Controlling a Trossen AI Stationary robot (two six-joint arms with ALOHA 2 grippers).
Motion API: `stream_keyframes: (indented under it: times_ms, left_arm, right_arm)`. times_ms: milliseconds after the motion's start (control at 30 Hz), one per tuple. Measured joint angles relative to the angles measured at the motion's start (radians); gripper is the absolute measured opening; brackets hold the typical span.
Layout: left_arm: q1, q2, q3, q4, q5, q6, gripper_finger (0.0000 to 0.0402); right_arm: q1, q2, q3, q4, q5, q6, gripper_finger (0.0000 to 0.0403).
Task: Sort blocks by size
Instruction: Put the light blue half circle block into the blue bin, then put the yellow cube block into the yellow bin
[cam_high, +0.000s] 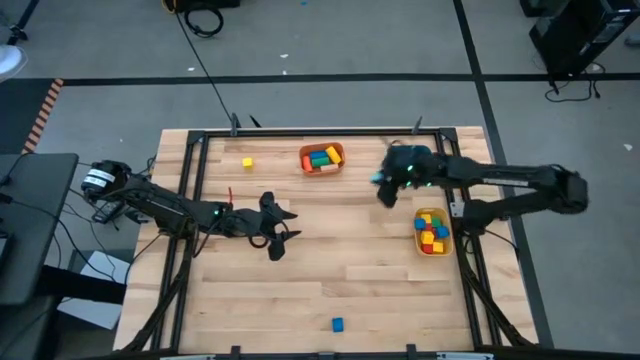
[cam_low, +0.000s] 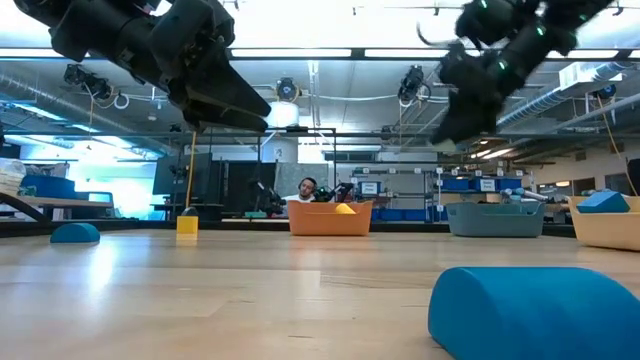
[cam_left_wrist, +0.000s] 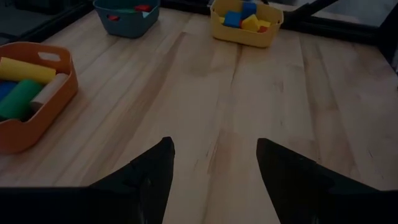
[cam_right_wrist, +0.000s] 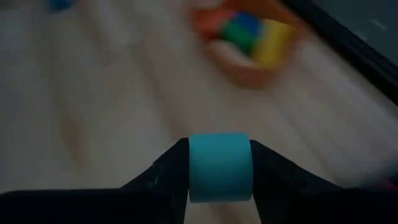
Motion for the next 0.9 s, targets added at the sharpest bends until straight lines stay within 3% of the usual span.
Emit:
stream_keyframes:
  times_ms: [233,400,567,633,800,900]
  left_arm:
    - [0.000,0.000,0.000,0.039,0.000,0.000,0.0237]
    - [0.000,0.000,0.000,0.038,0.000,-0.005,0.0237]
    - [0.000,0.000,0.000,0.037,0.000,-0.007,0.0237]
    - [0.000,0.000,0.000,0.037,0.000,-0.007,0.0237]
    - [0.000,0.000,0.000,0.036,0.000,-0.007,0.0237]
    - [0.000,0.000,0.000,0.036,0.000,-0.007,0.0237]
  right_arm:
    - [-0.272,-0.117,-0.141,-0.014,0.088,0.190,0.0143]
    - [-0.380,-0.065,-0.172,-0.020,0.114,0.252,0.0143]
    - [-0.417,0.025,-0.175,-0.005,0.114,0.239,0.0144]
    - [-0.423,0.055,-0.175,0.007,0.115,0.226,0.0163]
    - [-0.435,0.109,-0.175,0.026,0.121,0.221,0.0255]
    - [-0.437,0.118,-0.175,0.025,0.122,0.219,0.0279]
